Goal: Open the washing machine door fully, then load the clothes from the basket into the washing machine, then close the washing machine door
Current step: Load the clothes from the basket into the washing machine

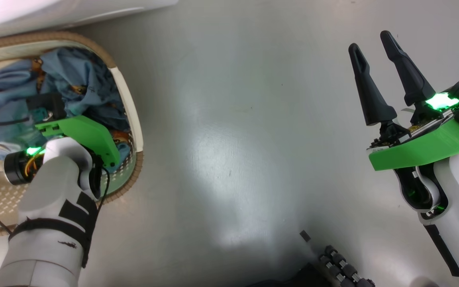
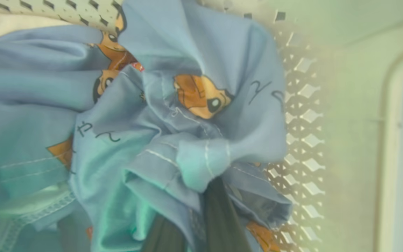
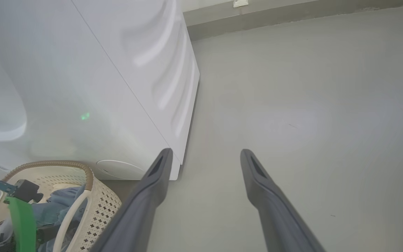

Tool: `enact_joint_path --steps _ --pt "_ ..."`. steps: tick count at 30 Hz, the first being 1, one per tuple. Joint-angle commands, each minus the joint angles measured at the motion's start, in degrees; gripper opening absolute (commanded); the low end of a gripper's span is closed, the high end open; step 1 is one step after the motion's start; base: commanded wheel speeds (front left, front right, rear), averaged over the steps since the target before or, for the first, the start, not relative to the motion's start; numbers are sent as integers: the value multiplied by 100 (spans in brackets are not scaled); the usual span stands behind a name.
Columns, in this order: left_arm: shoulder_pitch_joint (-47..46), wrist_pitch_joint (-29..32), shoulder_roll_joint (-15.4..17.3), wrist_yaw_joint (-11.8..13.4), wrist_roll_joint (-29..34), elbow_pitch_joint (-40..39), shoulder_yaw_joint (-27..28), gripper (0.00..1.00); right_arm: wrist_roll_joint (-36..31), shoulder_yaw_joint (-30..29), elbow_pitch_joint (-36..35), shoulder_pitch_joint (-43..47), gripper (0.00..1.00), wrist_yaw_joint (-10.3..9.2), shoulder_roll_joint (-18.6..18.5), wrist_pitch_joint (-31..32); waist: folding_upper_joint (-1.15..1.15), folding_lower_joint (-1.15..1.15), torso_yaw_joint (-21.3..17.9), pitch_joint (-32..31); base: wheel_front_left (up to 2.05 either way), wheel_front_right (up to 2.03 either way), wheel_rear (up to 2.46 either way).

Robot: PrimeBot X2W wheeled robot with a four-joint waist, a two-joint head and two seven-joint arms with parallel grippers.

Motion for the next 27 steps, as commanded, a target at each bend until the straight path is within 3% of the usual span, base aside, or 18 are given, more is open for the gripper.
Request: enact_joint_path --steps 1,19,27 --pt "218 -89 129 -30 -68 -29 89 0 26 34 -79 149 100 33 -35 -45 0 0 75 -112 0 0 0" --pt "1325 -881 -52 -731 -511 -70 295 0 65 253 197 428 100 33 2 -45 0 0 366 -1638 0 0 0" --pt "1964 -940 -96 -973 -562 -823 513 0 64 309 372 686 100 33 25 -45 0 0 538 -2463 0 0 0"
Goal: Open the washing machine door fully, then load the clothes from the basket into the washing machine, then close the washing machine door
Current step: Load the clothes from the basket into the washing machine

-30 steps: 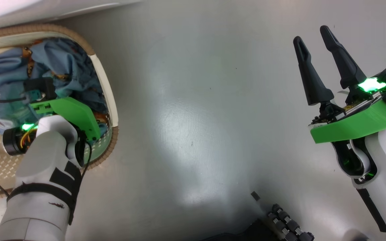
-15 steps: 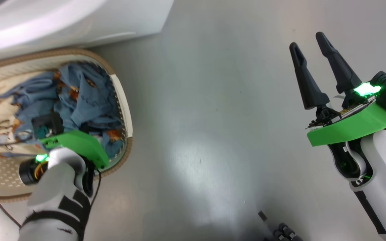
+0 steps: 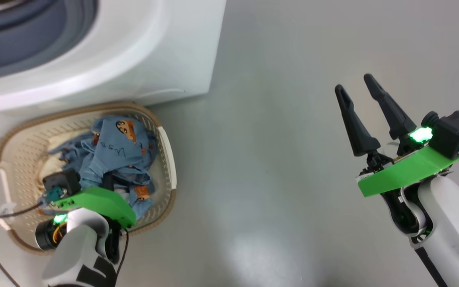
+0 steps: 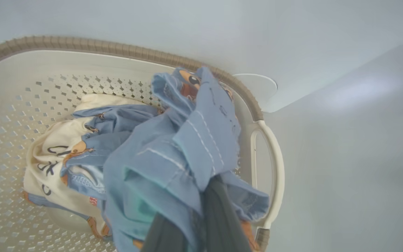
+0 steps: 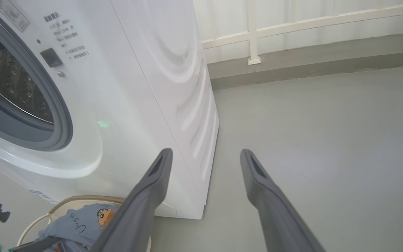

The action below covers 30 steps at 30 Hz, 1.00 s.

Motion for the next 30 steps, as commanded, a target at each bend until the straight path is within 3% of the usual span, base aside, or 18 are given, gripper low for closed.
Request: enact_joint_path --steps 1,19,30 --pt "384 -76 113 -52 28 -327 188 0 62 92 -57 296 100 33 -54 -45 0 0 193 -590 0 0 0" --pt "1753 -77 -60 -329 259 -2395 748 0 -14 22 195 876 100 33 9 -45 0 0 600 -1887 0 0 0" --pt "2477 -77 -112 -338 369 -3997 863 0 -54 -21 269 1174 100 33 20 -45 0 0 751 -2420 0 0 0"
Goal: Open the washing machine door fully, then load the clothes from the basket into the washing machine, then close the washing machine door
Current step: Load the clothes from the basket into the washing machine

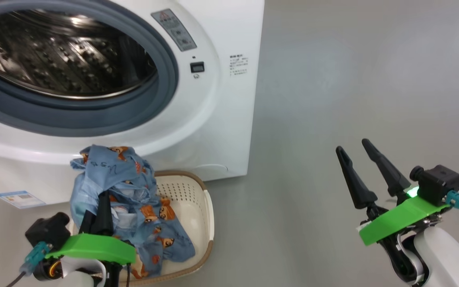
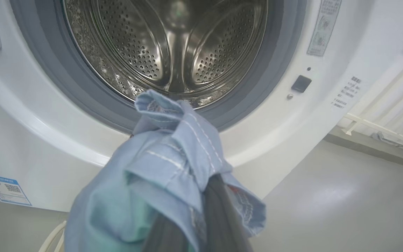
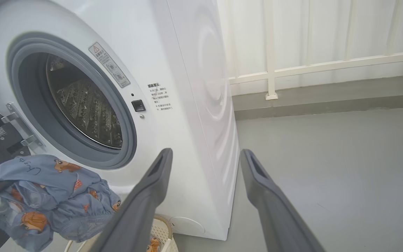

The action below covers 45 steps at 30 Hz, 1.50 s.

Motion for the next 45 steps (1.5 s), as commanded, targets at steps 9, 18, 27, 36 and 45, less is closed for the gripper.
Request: enact_joint_path --steps 9,18,27,36,45 --pt "556 -60 70 329 321 -1255 -61 0 -77 27 -63 269 100 33 -16 -46 0 0 130 -556 0 0 0" --pt "789 -60 69 498 458 -1577 -134 0 -102 15 -39 358 100 33 -33 -46 0 0 107 -702 0 0 0" --pt "777 -60 69 570 452 -1663 -157 0 -103 42 -42 356 100 33 -35 -46 0 0 62 -666 0 0 0" --pt "598 -60 72 580 496 -1793 -33 0 -78 64 -55 309 100 33 -71 -46 0 0 4 -555 0 0 0" --pt "-220 -60 132 553 633 -1876 271 0 -64 88 -152 184 100 33 -179 -46 0 0 -32 -179 0 0 0"
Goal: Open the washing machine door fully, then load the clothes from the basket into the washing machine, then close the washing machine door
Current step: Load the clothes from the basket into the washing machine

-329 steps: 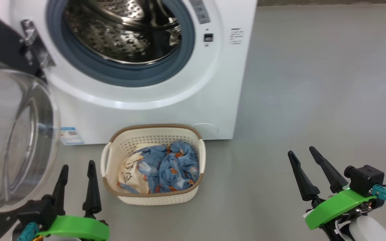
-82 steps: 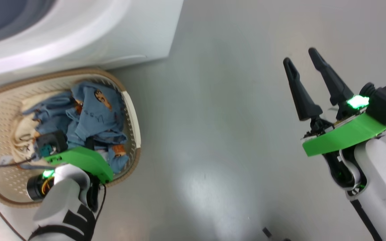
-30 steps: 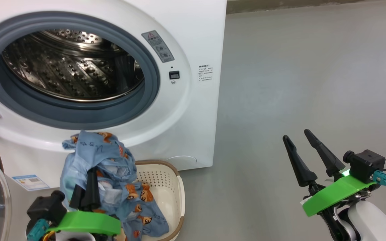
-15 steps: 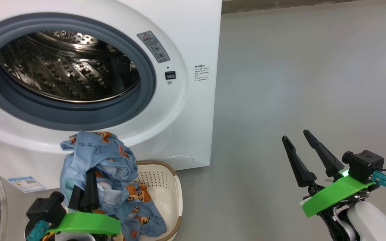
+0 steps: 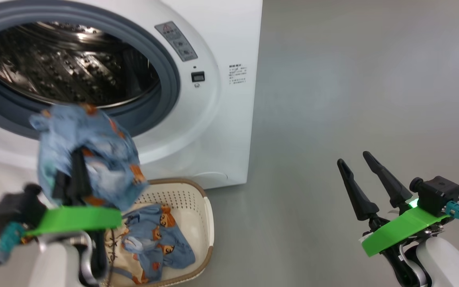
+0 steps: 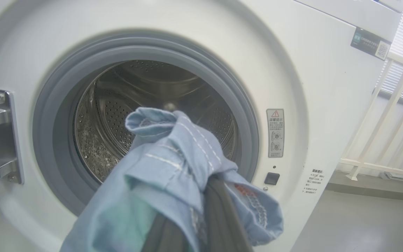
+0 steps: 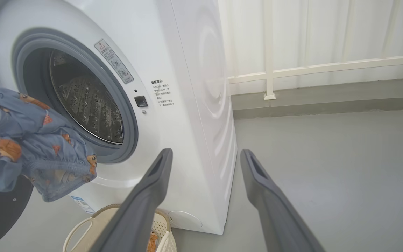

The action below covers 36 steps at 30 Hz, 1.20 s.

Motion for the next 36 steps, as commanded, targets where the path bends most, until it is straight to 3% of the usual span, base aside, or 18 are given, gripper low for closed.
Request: enact_joint_path --steps 1,7,17,29,36 --pt "-339 -46 137 -8 103 -163 249 0 9 76 -162 -131 100 33 -126 -46 0 1 -39 189 0 0 0" --pt "-1169 -46 198 -63 268 106 520 0 53 94 -273 -276 100 33 -278 -46 0 1 -172 734 0 0 0" --pt "-2938 -46 375 -149 436 1517 977 0 143 36 -602 -708 100 33 -455 -46 0 1 -576 1959 0 0 0" --pt "-4689 -46 1109 -183 711 2964 1269 0 172 -58 -807 -1061 100 33 -324 -46 0 1 -1092 3121 0 0 0" --pt "-5384 -46 1567 -222 911 3017 1343 0 182 -157 -827 -1135 100 33 -222 -46 0 1 -1279 3428 0 0 0"
